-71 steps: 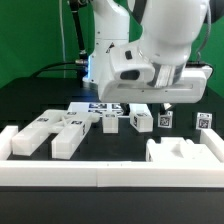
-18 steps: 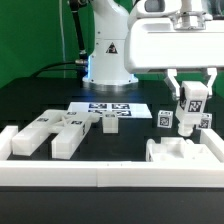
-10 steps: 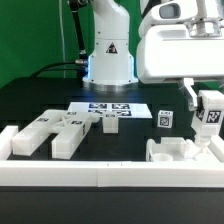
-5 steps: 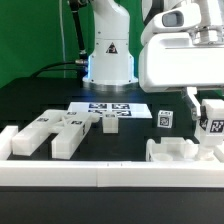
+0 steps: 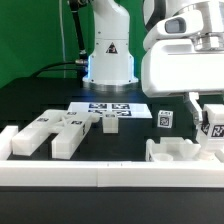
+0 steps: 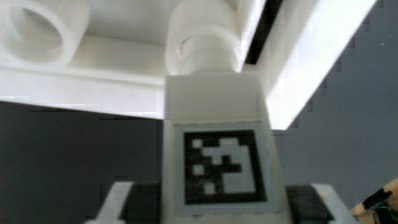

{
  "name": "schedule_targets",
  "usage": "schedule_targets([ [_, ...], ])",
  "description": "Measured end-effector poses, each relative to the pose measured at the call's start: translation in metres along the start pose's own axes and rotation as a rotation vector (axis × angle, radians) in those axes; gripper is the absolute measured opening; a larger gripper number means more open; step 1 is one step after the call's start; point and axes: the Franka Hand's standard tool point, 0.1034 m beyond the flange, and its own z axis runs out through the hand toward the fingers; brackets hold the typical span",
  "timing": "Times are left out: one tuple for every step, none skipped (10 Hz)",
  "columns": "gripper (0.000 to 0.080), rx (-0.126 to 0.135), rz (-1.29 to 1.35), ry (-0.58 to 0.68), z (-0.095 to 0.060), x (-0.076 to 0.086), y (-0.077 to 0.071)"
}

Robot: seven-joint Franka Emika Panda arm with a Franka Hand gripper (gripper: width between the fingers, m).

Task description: Assemble chair

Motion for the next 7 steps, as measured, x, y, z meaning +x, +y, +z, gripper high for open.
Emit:
schedule_targets([
  [0.029, 0.0, 0.0, -0.004, 0.0017, -0.0024, -0.0001],
  [0.029, 0.0, 0.0, -0.008, 0.0034, -0.0045, -0.0002],
  [0.029, 0.001, 0.0, -0.005, 0.0043, -0.0051, -0.0005],
  [0.029, 0.001, -0.001, 0.006, 0.0047, -0.0048, -0.0011],
  [0.029, 0.0, -0.001, 0.018, 0.005, -0.0044, -0.0013],
  [0.029, 0.0, -0.002, 0.034, 0.005, -0.0045, -0.0016],
  [0.029, -0.001, -0.002, 0.062, 0.0041, -0.0057, -0.0018],
])
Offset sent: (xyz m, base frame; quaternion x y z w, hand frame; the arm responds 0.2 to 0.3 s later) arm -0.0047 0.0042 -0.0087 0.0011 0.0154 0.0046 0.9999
